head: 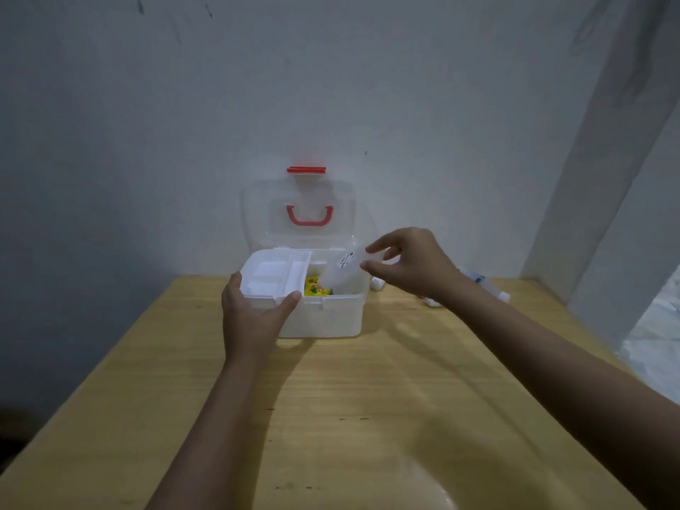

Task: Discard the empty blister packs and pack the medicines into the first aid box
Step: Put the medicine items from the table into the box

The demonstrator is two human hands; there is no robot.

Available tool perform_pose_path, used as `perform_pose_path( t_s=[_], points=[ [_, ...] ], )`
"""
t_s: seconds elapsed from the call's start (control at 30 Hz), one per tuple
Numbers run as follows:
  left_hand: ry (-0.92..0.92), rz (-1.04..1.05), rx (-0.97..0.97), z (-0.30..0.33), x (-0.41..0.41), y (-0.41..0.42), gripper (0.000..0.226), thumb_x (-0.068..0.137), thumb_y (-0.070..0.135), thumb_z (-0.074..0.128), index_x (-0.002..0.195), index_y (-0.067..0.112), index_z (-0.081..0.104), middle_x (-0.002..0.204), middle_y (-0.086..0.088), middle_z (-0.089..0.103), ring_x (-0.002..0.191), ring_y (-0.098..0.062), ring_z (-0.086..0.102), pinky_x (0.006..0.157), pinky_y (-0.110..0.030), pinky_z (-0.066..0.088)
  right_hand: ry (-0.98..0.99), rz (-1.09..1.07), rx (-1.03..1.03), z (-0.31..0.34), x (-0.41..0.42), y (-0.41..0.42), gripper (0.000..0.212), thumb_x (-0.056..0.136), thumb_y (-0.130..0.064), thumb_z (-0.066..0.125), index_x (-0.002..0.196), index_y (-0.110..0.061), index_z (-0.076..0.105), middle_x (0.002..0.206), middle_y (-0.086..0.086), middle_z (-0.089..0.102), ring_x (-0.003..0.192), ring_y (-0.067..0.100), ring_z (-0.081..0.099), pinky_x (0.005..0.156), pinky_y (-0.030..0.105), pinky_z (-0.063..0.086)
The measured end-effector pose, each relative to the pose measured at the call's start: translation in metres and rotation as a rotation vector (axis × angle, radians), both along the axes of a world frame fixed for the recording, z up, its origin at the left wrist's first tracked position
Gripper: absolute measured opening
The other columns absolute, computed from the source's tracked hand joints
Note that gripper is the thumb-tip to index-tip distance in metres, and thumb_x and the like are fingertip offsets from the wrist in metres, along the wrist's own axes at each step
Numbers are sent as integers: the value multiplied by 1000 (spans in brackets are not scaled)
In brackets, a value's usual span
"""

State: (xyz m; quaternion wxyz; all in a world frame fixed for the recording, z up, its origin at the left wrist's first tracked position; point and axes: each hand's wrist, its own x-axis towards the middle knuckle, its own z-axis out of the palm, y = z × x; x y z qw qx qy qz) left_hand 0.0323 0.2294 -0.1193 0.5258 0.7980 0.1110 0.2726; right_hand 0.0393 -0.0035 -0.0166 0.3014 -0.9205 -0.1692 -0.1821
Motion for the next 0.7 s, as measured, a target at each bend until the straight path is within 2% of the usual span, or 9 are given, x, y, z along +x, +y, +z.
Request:
perform_pose_path(
  t_s=[0.1, 0.3, 0.43, 0.57, 0.7],
  points=[
    [-10, 0, -2, 0, 0, 1, 101, 64, 42, 82, 144, 16, 26, 148, -4, 32, 135, -21, 34, 96, -26, 31, 27, 28, -91, -7, 16, 18, 36, 77, -35, 72, 104, -12, 71, 108, 4, 72, 84, 15, 68, 74, 25, 52],
    [2, 0, -20, -2, 4, 3, 103, 60, 44, 83, 143, 19, 26, 147, -3, 33, 133, -22, 35, 97, -31, 38, 71, 13, -94, -14, 31, 45, 36, 81, -29, 69, 111, -9, 67, 115, 11, 60, 92, 22, 64, 78, 25, 48],
    [0, -7, -33, -3, 4, 2, 104, 61, 44, 83, 143, 20, 25, 148, -3, 32, 134, -22, 34, 95, -30, 37, 121, -39, -122, -12, 38, 47, 34, 83, -24, 69, 111, -4, 67, 119, 14, 63, 106, 26, 61, 94, 34, 48],
    [-2, -6, -49, -3, 4, 2, 104, 60, 43, 84, 144, 19, 26, 148, -2, 32, 134, -21, 34, 96, -28, 35, 178, -78, -124, -16, 40, 48, 32, 81, -15, 71, 109, 0, 66, 117, 16, 65, 108, 27, 60, 90, 33, 49],
    [6, -5, -40, -2, 3, 2, 104, 61, 44, 83, 144, 20, 25, 148, -3, 31, 134, -22, 33, 94, -29, 37, 196, -98, -143, -16, 45, 57, 27, 79, -10, 72, 103, 2, 67, 108, 16, 66, 99, 28, 62, 82, 33, 53]
  ],
)
